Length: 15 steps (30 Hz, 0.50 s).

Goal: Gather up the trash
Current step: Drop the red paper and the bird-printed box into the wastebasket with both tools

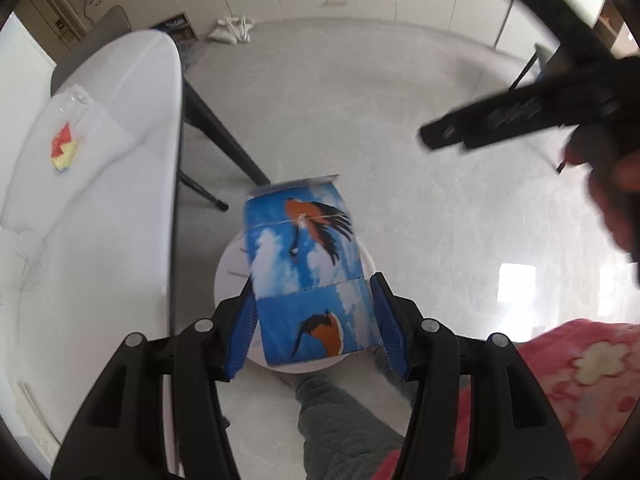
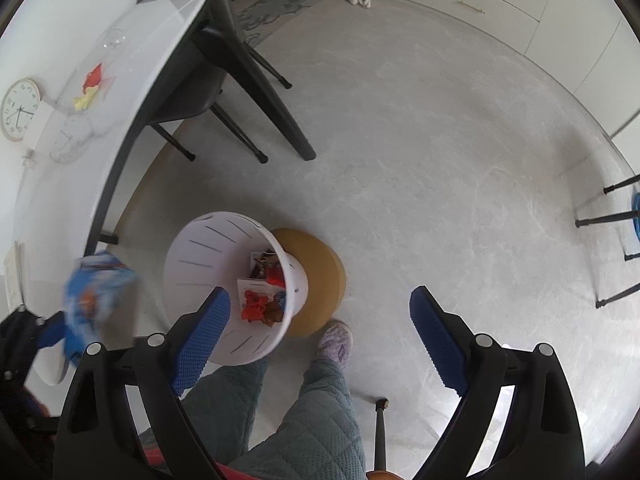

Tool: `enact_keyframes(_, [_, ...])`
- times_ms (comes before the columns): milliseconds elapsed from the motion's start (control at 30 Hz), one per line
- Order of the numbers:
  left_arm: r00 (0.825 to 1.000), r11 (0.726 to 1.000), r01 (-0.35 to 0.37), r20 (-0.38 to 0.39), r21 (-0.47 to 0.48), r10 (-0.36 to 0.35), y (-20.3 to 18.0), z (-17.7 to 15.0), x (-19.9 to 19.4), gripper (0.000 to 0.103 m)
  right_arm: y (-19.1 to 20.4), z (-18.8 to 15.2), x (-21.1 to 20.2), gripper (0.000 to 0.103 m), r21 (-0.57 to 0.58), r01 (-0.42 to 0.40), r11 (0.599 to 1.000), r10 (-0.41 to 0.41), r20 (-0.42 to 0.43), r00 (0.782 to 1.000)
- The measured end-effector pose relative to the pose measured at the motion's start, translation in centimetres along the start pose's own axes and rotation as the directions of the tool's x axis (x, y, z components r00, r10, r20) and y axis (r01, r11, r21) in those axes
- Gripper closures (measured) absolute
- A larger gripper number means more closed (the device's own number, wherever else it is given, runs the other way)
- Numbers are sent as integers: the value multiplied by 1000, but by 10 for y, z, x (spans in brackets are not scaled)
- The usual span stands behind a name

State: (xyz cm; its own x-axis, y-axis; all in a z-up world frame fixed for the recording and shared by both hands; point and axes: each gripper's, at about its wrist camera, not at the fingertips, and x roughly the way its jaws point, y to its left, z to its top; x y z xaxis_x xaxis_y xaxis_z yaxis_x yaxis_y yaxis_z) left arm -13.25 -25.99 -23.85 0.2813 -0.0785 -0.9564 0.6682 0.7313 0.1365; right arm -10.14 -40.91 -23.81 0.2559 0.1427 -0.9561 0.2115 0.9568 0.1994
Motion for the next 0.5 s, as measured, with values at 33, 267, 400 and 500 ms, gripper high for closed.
enact_keyframes(33, [999, 1000, -11, -33, -1, 11, 0, -2, 15, 48, -3, -1, 1, 12, 1, 1, 1000, -1, -5, 1000])
enact_keyframes(267, [981, 997, -68, -184, -38, 60, 6, -15, 72, 27, -4, -14, 13, 12, -15, -1, 1000, 0, -50, 999])
enact_keyframes(400, [989, 995, -65, -140, -75, 54, 2, -13, 51, 18, 0, -12, 13, 12, -25, -8, 1000, 7, -52, 999])
enact_keyframes(500, [994, 993, -76, -84, -89, 68, 3, 0, 27, 14, 3, -7, 10, 12, -28, -18, 999, 17, -40, 999])
